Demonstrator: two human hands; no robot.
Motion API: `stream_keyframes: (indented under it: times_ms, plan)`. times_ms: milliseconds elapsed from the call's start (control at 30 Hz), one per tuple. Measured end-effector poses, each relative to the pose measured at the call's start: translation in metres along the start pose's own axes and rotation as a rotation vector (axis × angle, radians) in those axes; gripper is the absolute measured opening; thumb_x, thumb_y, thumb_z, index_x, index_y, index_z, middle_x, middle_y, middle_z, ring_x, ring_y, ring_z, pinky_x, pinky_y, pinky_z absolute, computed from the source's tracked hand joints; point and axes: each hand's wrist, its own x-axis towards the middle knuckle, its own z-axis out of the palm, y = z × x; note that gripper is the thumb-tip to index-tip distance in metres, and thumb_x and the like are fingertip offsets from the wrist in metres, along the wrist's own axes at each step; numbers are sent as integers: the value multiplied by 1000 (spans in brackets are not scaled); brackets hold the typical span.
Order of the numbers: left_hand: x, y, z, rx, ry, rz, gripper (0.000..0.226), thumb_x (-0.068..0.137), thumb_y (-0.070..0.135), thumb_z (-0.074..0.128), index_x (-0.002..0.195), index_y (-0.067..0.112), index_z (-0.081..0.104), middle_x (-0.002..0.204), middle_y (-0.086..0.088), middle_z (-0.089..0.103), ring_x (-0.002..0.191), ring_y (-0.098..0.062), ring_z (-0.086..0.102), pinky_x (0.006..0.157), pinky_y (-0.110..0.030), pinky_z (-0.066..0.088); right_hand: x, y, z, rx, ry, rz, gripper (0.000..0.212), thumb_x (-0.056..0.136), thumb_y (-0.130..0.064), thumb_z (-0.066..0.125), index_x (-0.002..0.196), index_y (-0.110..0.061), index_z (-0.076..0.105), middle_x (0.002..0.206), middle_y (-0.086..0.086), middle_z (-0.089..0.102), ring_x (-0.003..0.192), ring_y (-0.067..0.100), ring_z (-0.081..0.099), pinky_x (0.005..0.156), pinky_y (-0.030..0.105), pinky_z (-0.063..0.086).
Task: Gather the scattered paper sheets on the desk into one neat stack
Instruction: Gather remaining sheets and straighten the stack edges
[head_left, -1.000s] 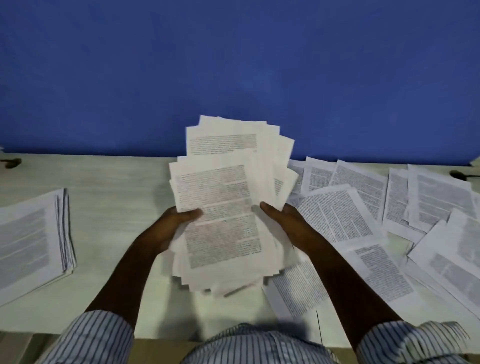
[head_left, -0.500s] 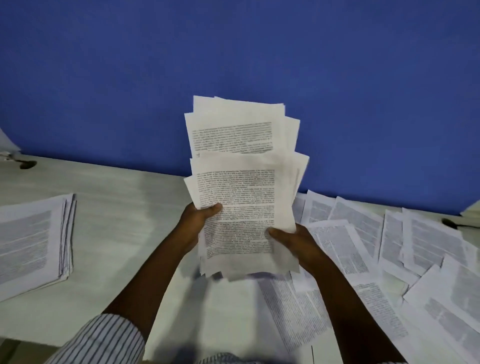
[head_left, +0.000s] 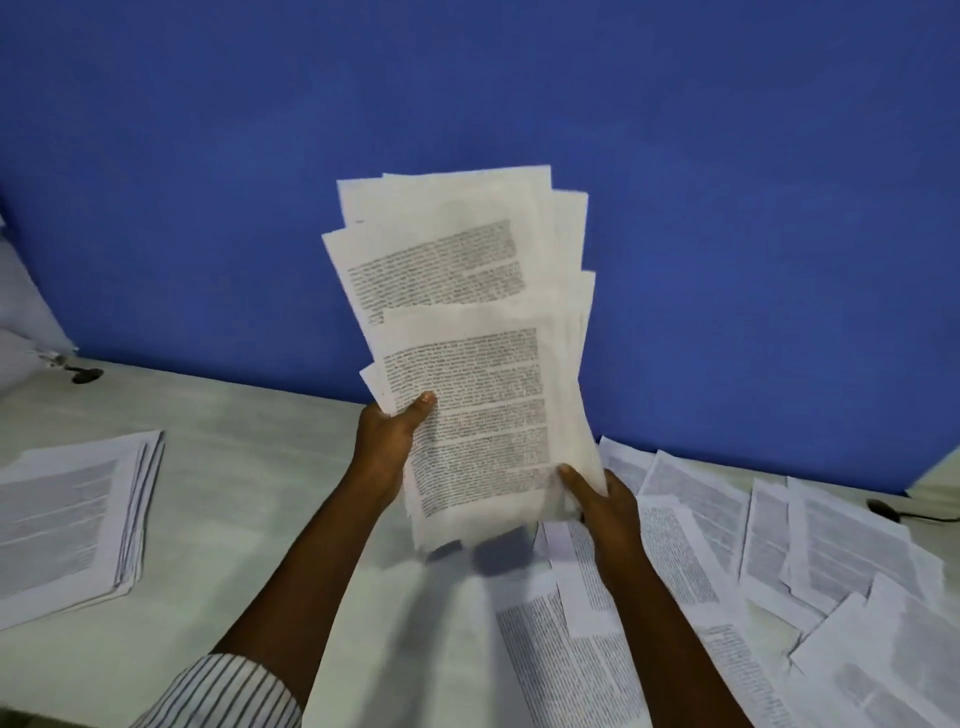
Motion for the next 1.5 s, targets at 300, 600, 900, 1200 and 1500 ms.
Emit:
stream_keyframes:
  times_ms: [300,600,900,1200,1500]
  plan:
    - [-55,27,34,-165,-181,35,53,81,23,74,131,13,61,128,-8,68,117,-27,65,98,-46,52,-37,-11,22,1074,-324,175,45,97,-27,58,140,-16,56,138,11,61,127,29,57,113,52,40]
    - [-119,2,36,238,-34,91,26,87,18,75,103,36,65,109,9,72,104,-14,68,82,-25,54,-61,6,33,566,-217,212,104,44,-54,92,129,-5,59,126,24,65,111,42,66,91,55,56]
    - [-126,47,-30,-96,-15,40,53,87,29,67,138,21,55,131,-5,66,119,-30,64,100,-51,50,-99,30,31,947,-557,301,65,87,-17,76,145,-12,48,149,23,46,140,44,39,113,68,27]
    - [-132,61,-52,-358,-121,20,47,95,18,56,141,12,53,134,-15,63,117,-34,64,86,-46,57,-97,-3,52,972,-372,170,52,87,-29,68,136,-17,59,133,12,65,117,28,64,89,47,59]
    - [-108,48,-68,-12,55,26,28,85,10,76,111,19,71,116,-7,74,106,-27,70,94,-46,55,-113,-17,138,933,-341,108,58,82,-30,79,135,-16,60,135,13,63,126,36,58,108,59,42]
